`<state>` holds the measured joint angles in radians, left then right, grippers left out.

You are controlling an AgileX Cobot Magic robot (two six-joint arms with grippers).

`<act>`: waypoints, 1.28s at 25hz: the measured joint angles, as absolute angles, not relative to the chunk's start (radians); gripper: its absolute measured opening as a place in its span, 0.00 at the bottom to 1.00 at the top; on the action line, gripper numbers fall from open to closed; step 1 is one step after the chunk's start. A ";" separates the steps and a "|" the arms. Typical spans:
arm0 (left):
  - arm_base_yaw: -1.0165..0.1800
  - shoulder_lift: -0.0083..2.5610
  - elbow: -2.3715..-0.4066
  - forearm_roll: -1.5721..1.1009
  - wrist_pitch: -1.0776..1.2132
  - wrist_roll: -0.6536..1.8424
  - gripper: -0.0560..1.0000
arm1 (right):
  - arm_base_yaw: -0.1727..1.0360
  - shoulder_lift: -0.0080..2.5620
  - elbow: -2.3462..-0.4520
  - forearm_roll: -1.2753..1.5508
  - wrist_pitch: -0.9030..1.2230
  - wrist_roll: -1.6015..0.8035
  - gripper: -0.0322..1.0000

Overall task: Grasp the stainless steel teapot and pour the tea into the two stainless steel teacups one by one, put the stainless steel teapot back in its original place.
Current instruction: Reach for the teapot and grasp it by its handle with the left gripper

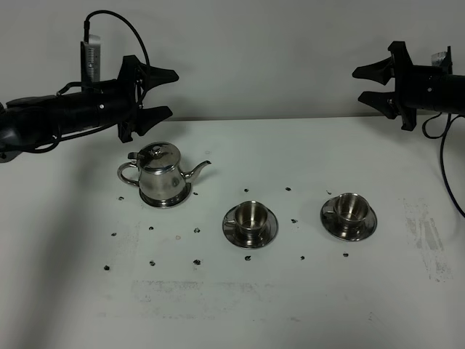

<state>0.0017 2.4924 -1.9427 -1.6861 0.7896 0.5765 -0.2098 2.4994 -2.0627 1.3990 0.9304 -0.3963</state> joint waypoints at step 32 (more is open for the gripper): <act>-0.122 2.295 -2.168 -0.612 0.789 0.831 0.60 | -0.208 2.484 -2.431 0.875 1.016 -0.578 0.48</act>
